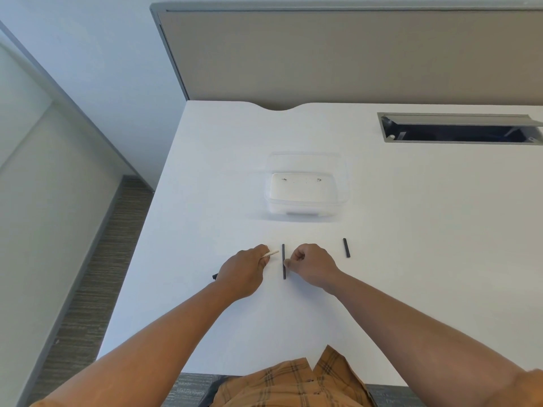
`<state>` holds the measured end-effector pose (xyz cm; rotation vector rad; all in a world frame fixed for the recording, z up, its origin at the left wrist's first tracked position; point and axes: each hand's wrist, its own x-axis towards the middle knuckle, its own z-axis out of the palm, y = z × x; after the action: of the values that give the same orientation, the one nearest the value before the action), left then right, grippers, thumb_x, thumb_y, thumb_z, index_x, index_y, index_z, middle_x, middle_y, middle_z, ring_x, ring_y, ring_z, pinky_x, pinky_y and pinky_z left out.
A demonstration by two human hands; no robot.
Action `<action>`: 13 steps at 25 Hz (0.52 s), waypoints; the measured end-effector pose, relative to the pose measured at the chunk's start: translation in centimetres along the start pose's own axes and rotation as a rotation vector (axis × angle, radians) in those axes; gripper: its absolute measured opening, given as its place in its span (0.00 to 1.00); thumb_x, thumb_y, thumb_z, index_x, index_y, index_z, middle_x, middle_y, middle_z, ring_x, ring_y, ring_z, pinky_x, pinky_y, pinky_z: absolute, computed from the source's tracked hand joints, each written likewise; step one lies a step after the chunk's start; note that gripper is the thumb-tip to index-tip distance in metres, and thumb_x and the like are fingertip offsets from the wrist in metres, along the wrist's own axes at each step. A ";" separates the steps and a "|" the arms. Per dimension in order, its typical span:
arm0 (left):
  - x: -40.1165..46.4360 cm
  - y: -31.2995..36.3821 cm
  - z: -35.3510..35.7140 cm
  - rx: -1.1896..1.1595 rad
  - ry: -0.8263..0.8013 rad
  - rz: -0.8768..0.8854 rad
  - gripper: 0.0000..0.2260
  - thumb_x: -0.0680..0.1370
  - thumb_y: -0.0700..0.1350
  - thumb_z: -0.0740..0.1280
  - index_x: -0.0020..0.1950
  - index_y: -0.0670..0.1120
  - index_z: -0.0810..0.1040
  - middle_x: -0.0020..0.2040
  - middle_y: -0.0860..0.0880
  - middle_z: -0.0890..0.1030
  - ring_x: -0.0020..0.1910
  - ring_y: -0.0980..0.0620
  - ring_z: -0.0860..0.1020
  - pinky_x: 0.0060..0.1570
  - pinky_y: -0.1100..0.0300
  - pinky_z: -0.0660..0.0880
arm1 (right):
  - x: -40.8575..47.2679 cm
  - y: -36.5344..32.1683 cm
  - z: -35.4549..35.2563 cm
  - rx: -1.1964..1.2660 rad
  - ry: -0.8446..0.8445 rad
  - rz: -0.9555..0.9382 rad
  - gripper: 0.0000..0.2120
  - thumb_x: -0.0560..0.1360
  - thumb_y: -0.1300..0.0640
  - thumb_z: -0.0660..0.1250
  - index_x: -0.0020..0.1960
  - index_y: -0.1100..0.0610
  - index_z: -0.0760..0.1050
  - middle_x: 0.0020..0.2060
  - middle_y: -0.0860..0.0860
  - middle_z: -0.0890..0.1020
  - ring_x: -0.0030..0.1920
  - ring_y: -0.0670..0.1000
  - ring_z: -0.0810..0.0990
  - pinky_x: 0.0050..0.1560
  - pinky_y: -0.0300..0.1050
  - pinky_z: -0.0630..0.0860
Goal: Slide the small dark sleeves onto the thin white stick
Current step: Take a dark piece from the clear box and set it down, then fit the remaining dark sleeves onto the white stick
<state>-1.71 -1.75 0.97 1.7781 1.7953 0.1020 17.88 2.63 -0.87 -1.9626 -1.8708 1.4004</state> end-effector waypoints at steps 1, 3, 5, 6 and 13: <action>0.0 0.0 0.0 -0.004 -0.001 -0.002 0.13 0.85 0.53 0.53 0.62 0.51 0.73 0.52 0.49 0.83 0.48 0.43 0.79 0.47 0.48 0.79 | 0.0 -0.1 -0.1 0.008 -0.001 0.006 0.11 0.74 0.45 0.72 0.39 0.51 0.76 0.35 0.45 0.79 0.37 0.49 0.77 0.37 0.44 0.71; -0.1 0.0 -0.1 -0.008 -0.005 -0.006 0.13 0.85 0.53 0.53 0.63 0.51 0.73 0.52 0.49 0.83 0.48 0.43 0.79 0.47 0.47 0.79 | -0.1 -0.6 -0.1 0.004 0.009 0.020 0.13 0.73 0.43 0.71 0.39 0.51 0.75 0.35 0.45 0.79 0.37 0.50 0.77 0.37 0.44 0.71; -0.1 0.0 -0.1 -0.013 -0.007 -0.012 0.13 0.85 0.53 0.53 0.63 0.51 0.73 0.52 0.48 0.83 0.48 0.43 0.79 0.48 0.47 0.79 | -0.2 -1.3 0.1 -0.072 0.040 0.036 0.14 0.71 0.40 0.71 0.39 0.50 0.74 0.36 0.44 0.80 0.37 0.49 0.79 0.35 0.43 0.70; -0.2 0.1 -0.1 -0.016 -0.008 -0.016 0.13 0.85 0.53 0.53 0.63 0.52 0.73 0.52 0.48 0.83 0.48 0.43 0.79 0.47 0.47 0.79 | -0.2 -1.5 0.3 -0.122 0.058 0.044 0.15 0.71 0.40 0.71 0.39 0.50 0.74 0.37 0.44 0.81 0.38 0.49 0.79 0.34 0.43 0.69; 0.1 0.1 -0.6 -0.100 -0.036 -0.044 0.10 0.84 0.52 0.55 0.57 0.54 0.74 0.47 0.50 0.81 0.43 0.45 0.77 0.43 0.53 0.76 | -0.1 -1.2 -0.2 -0.121 0.065 0.042 0.05 0.70 0.53 0.70 0.37 0.53 0.79 0.36 0.50 0.86 0.40 0.54 0.84 0.39 0.47 0.79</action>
<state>-1.90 -1.44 1.47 1.6601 1.7713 0.1397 17.08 2.92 0.04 -2.0869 -1.9395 1.2444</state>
